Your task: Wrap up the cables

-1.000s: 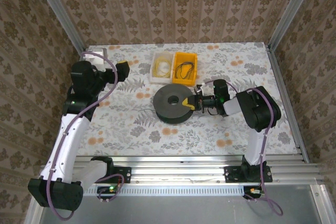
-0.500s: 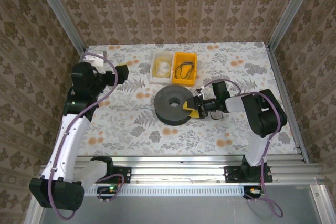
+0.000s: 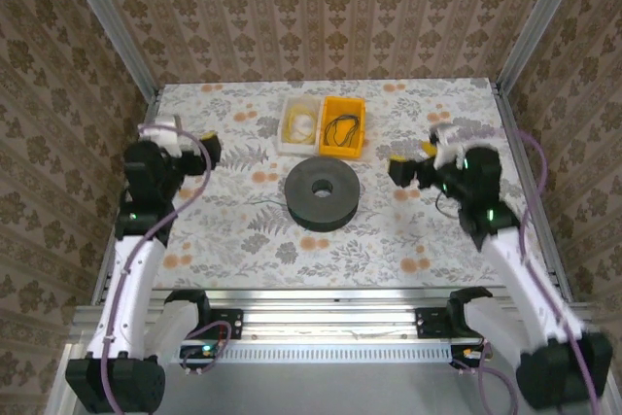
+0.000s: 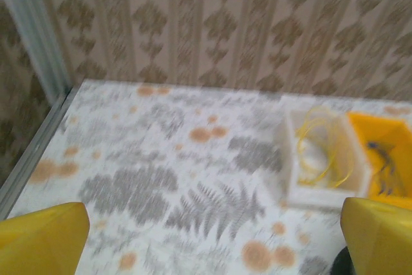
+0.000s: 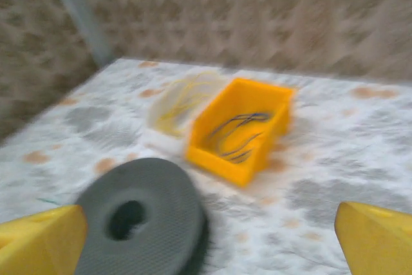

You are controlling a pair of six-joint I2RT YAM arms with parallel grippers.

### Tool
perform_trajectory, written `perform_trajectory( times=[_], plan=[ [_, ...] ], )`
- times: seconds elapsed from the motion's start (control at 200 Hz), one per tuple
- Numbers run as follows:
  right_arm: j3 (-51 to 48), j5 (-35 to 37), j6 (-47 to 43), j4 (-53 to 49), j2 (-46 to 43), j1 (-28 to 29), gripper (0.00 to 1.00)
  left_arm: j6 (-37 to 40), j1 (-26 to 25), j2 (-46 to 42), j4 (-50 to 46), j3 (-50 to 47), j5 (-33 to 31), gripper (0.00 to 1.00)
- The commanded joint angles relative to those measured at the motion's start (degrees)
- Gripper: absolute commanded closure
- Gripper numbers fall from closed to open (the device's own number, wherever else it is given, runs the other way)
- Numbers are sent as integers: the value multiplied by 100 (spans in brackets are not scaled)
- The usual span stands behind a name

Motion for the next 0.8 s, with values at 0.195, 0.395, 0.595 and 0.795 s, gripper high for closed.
perform_trajectory(
  times=[0.195, 0.395, 0.595, 0.795],
  plan=[
    [-2155, 2315, -595, 3182, 997, -251, 0, 328, 76, -46, 2888, -2614, -2046, 0],
    [-1617, 1964, -405, 3791, 2432, -546, 0, 479, 56, 1526, 4170, -2924, -1871, 0],
    [-1136, 1655, -179, 4852, 4187, -717, 0, 671, 89, 3017, 4883, -2157, -1667, 0],
    [-885, 1783, -112, 4232, 4146, -745, 0, 842, 79, 3966, 6250, -2394, -1504, 0]
  ],
)
